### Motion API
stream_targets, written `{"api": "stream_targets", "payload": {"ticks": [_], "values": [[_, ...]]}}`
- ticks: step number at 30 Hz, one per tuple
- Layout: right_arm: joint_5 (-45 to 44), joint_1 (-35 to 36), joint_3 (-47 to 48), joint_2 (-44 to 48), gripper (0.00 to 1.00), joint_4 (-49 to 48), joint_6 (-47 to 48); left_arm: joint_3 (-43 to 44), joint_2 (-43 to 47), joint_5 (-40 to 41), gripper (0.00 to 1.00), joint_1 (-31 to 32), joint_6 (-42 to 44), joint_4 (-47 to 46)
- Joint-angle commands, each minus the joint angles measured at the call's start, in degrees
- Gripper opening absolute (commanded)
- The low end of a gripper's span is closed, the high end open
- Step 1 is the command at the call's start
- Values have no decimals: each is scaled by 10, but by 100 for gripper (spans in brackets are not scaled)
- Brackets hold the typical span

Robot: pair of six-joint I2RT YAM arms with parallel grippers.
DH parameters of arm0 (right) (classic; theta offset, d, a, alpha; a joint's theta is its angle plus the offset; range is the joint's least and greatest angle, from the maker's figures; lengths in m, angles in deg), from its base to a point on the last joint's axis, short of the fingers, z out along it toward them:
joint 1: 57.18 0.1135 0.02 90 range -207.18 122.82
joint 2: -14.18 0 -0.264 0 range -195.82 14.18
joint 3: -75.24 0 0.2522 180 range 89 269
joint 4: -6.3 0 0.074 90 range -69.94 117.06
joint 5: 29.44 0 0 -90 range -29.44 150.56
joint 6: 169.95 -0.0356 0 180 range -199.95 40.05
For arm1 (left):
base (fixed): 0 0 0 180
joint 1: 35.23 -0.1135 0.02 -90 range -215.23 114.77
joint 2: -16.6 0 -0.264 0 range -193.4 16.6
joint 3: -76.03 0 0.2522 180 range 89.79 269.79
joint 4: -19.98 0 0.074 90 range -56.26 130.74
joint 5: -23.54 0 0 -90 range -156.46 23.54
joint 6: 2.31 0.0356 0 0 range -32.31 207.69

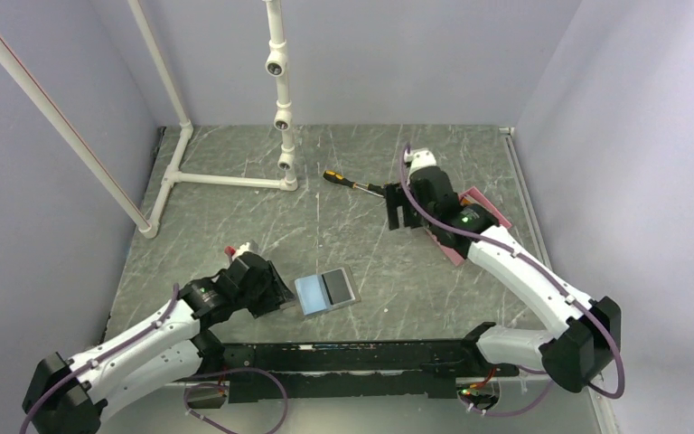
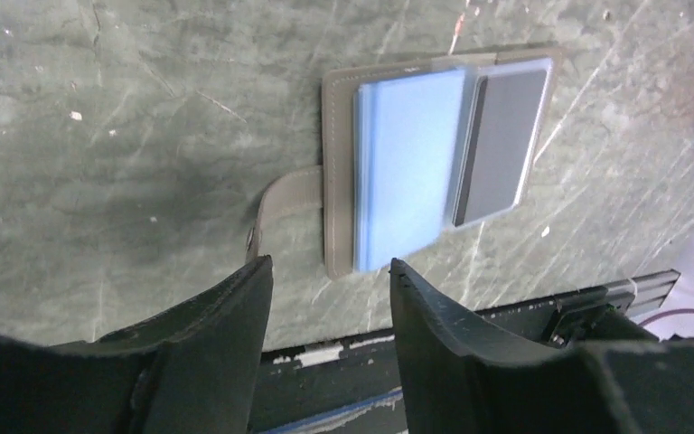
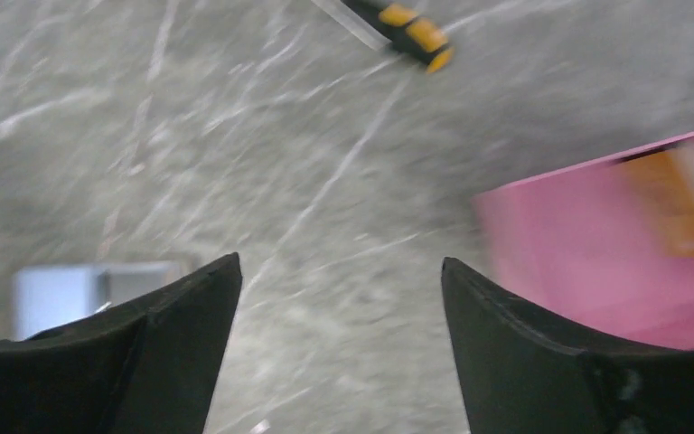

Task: Put the credit cards into the card holder
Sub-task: Pick up the credit card from the storage box.

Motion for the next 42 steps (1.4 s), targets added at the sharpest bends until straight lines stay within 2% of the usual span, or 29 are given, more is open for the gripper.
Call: {"api": "stream_targets", "payload": {"ticks": [1, 4, 6, 9, 15, 19, 20, 26, 30, 34, 42], "values": [[-184, -36, 45, -3, 87, 25, 150, 39, 19, -18, 59, -1, 50, 68], [-208, -120, 82, -29, 89, 48, 191, 74, 23, -28, 64, -2, 97, 94], [-169, -193, 91, -39, 87, 47, 202, 102, 20, -28, 70, -2, 139, 97], [-108, -260, 89, -48, 81, 43, 254, 152, -13, -40, 71, -4, 188, 107], [-63, -282, 31, -55, 71, -14, 427, 175, -23, -74, 75, -4, 217, 72], [-16, -312, 30, -96, 54, -12, 465, 171, -25, -93, 76, -5, 226, 54], [-5, -319, 32, -105, 53, -13, 468, 170, -28, -97, 76, -5, 229, 53], [-34, -323, 46, -177, 52, -19, 488, 166, -42, -112, 76, -10, 238, 44], [-34, -323, 67, -220, 46, -5, 487, 169, -49, -121, 76, -15, 244, 37], [-71, -323, 74, -250, 47, -15, 485, 172, -56, -126, 76, -24, 251, 33], [-87, -324, 77, -274, 48, -25, 493, 168, -63, -145, 75, -45, 257, 30]]}}
